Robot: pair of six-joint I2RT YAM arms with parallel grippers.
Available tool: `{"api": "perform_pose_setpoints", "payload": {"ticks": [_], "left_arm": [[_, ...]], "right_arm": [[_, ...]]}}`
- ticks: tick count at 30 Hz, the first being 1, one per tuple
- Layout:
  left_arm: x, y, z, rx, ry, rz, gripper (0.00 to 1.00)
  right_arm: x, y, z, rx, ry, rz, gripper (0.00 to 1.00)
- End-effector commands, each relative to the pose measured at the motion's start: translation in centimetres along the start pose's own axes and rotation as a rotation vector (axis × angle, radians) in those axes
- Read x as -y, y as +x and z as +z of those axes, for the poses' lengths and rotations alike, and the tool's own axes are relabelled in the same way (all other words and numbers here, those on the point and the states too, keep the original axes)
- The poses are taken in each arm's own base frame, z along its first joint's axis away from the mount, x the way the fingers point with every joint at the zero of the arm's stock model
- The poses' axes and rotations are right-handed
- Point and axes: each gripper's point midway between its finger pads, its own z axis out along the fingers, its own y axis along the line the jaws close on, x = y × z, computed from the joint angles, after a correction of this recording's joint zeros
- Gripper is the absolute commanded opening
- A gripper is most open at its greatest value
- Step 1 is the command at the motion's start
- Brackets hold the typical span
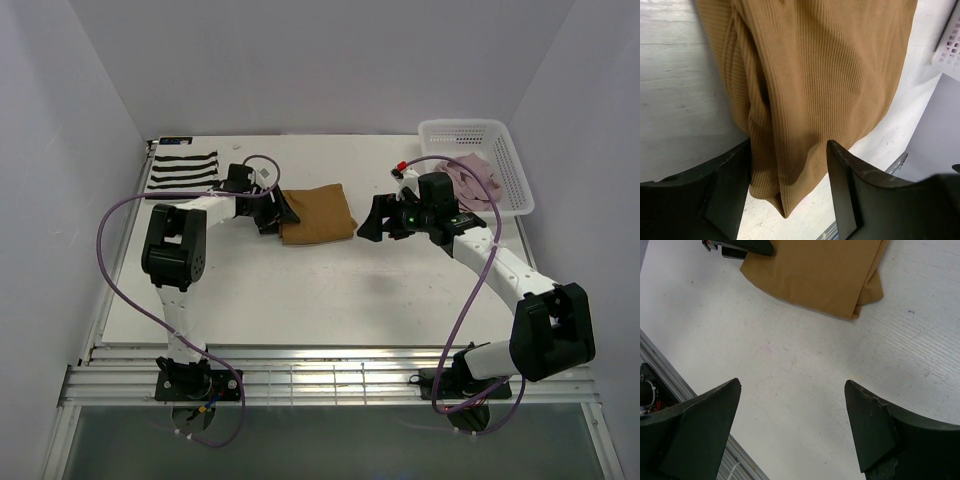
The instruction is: Fold and stack the tank tops
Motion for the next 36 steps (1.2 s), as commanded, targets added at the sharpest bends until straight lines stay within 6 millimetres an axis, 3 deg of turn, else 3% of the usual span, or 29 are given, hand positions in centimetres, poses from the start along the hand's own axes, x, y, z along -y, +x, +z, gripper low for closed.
{"api": "perform_pose_setpoints", "payload": {"ticks": [1, 10, 13, 14, 17, 18, 20, 24, 25, 26, 30, 36], "left_arm": [[-2.7, 2.7, 1.7, -0.07, -0.065, -0.023, 0.7], [-3.6, 3.1, 2.5, -0.087, -0.08, -0.028, 0.49], [-4.0, 2.9, 2.9, -0.092, -0.09, -0.027, 0.35], [-4.2, 3.0, 2.9, -0.104, -0.097, -0.025, 0.25], [-4.2, 2.3, 3.2, -0.108, -0.107, 0.001, 0.06], [-3.8, 1.4, 3.2, -0.093, -0.111, 0.035, 0.0], [-3.9, 0.4, 2.7, -0.07, -0.139, 0.074, 0.0], [-3.0, -2.0, 0.6, -0.022, -0.163, 0.341, 0.0], [-2.2, -3.5, 0.0, 0.001, -0.168, 0.403, 0.0], [-2.3, -3.5, -0.5, -0.024, -0.186, 0.439, 0.0], [-3.6, -7.1, -3.3, 0.03, -0.35, 0.606, 0.0], [-4.2, -11.0, -7.2, 0.073, -0.484, 0.819, 0.0]], "right_arm": [[0.0, -1.1, -0.5, 0.043, 0.009, -0.037, 0.9], [0.3, -0.8, -0.2, 0.032, 0.013, -0.034, 0.9], [0.4, -0.7, -0.2, 0.032, 0.019, -0.036, 0.9], [0.3, -0.8, -0.3, 0.035, 0.022, -0.038, 0.9], [0.5, -0.8, -0.4, 0.037, 0.031, -0.043, 0.9], [0.6, -0.9, -0.4, 0.039, 0.033, -0.047, 0.9], [0.8, -0.8, -0.4, 0.038, 0.044, -0.049, 0.9], [1.0, -0.8, -0.4, 0.039, 0.051, -0.061, 0.9], [1.0, -0.9, -0.4, 0.04, 0.051, -0.067, 0.9], [1.1, -0.9, -0.3, 0.038, 0.054, -0.068, 0.9], [1.6, -0.8, -0.3, 0.043, 0.077, -0.072, 0.9], [3.1, -0.3, -0.1, 0.035, 0.144, -0.068, 0.9]]}}
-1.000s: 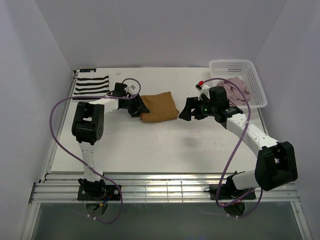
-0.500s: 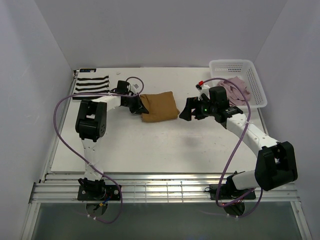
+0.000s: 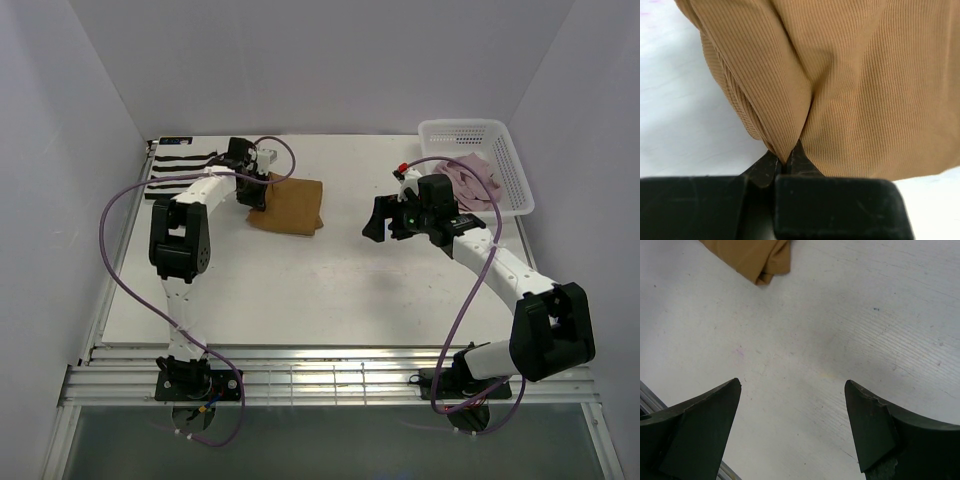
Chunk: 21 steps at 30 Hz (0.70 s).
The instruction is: Fold and stack the tank tops
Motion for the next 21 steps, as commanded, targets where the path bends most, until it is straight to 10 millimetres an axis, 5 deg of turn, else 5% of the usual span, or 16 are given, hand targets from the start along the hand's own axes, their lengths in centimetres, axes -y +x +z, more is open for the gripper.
{"api": "perform_pose_setpoints", "payload": {"ticks": [1, 12, 21], "left_arm": [[-4.3, -2.6, -4.3, 0.032, -0.182, 0.208, 0.0], [-10.4, -6.2, -8.4, 0.086, -0.341, 0.282, 0.0], [-12.8, -9.0, -11.7, 0.159, -0.432, 0.275, 0.0]], "right_arm": [[0.9, -0.3, 0.0, 0.02, 0.037, -0.024, 0.9], [1.9, 0.1, 0.3, 0.011, 0.082, -0.034, 0.9], [2.4, 0.4, 0.6, -0.001, 0.1, -0.036, 0.9]]}}
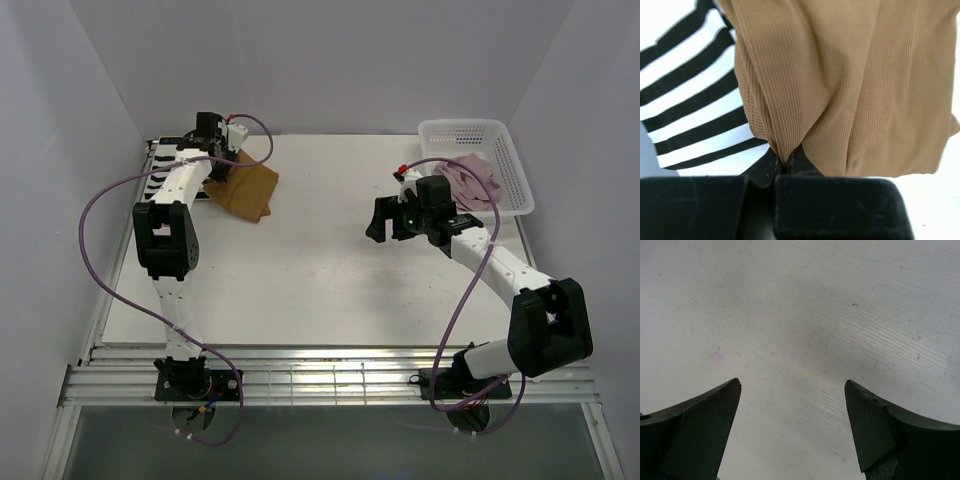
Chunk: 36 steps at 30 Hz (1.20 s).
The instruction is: Fold and stack the tank tops
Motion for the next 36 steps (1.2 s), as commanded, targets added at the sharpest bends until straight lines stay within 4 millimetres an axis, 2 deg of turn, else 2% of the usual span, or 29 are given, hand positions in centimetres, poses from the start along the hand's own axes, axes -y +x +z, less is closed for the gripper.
{"api": "perform_pose_setpoints", "payload": {"ticks": [1, 20, 26, 29, 30, 32, 36], "left_arm": [[-3.5, -4.0, -4.1, 0.121, -0.093, -0.009, 0.0], [-8.4, -9.2, -10.7, 0.303, -0.217, -0.033, 0.0], [-8.7, -9.3, -11.2, 0.323, -0.21, -0.063, 0.0], [-9.7, -9.3, -11.1, 0.319, -0.239, -0.094, 0.0], [-10.0, -10.0, -11.7, 0.342, -0.249, -0.113, 0.0], [-12.2, -9.4, -12.4, 0.356, -0.267, -0.152, 0.0], [-12.5, -9.7, -13.4, 0.389, -0.238, -0.16, 0.0]], "right_arm": [[0.6, -0.1, 0.3, 0.01, 0.015, -0.019, 0.9], [0.2, -0.1, 0.2, -0.001, -0.005, -0.019, 0.9], [0.2, -0.1, 0.2, -0.002, -0.008, -0.019, 0.9], [0.1, -0.1, 0.2, -0.005, -0.013, -0.02, 0.9], [0.0, -0.2, 0.2, -0.002, -0.015, -0.021, 0.9], [0.1, -0.2, 0.1, 0.0, -0.011, -0.021, 0.9], [0.1, -0.3, 0.1, 0.002, -0.01, -0.023, 0.9]]}}
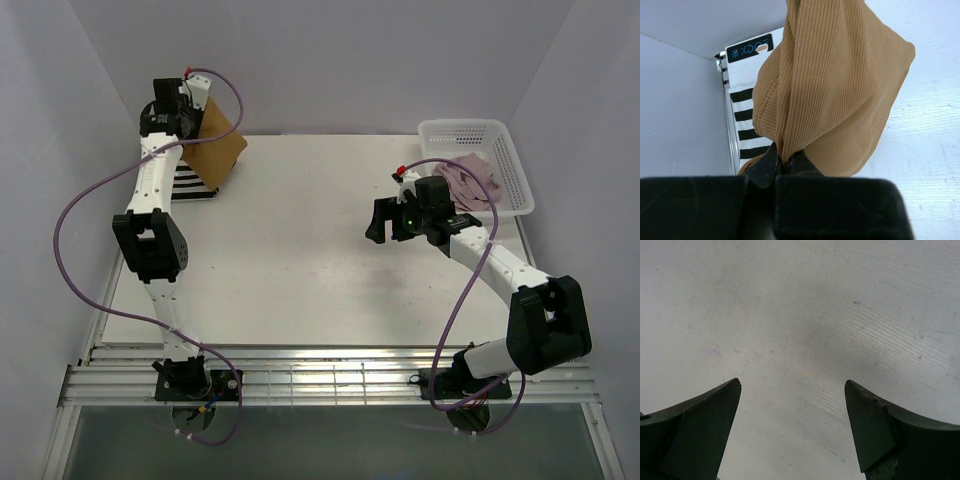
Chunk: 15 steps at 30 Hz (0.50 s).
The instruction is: Fold and stack the tank tops
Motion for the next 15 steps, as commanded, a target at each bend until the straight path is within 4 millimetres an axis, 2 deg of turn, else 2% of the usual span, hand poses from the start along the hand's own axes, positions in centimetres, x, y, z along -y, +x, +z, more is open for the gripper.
{"api": "perform_pose_setpoints", "payload": {"ticks": [1, 3, 6, 8, 15], "left_arm": [[-2.6, -3.8, -4.2, 0.139, -0.007, -0.041, 0.0], [-2.4, -2.9, -3.7, 0.124, 0.024, -0.045, 0.0], [-1.3, -0.3, -2.2, 0.081, 0.102, -0.051, 0.0], [-1.4, 1.2, -1.3, 0.054, 0.121, -0.082, 0.0], [-4.5, 5.8, 2.0, -0.005, 0.123, -0.206, 0.0]], "right_arm": [[-0.1, -0.6, -0.2, 0.016, -0.008, -0.019, 0.9], [-0.1, -0.6, 0.0, 0.013, -0.009, -0.019, 0.9], [0.2, -0.4, 0.1, 0.002, -0.001, -0.014, 0.9], [0.2, -0.5, 0.3, 0.001, -0.001, -0.013, 0.9], [0.5, -0.2, 0.6, -0.015, 0.009, -0.003, 0.9]]}}
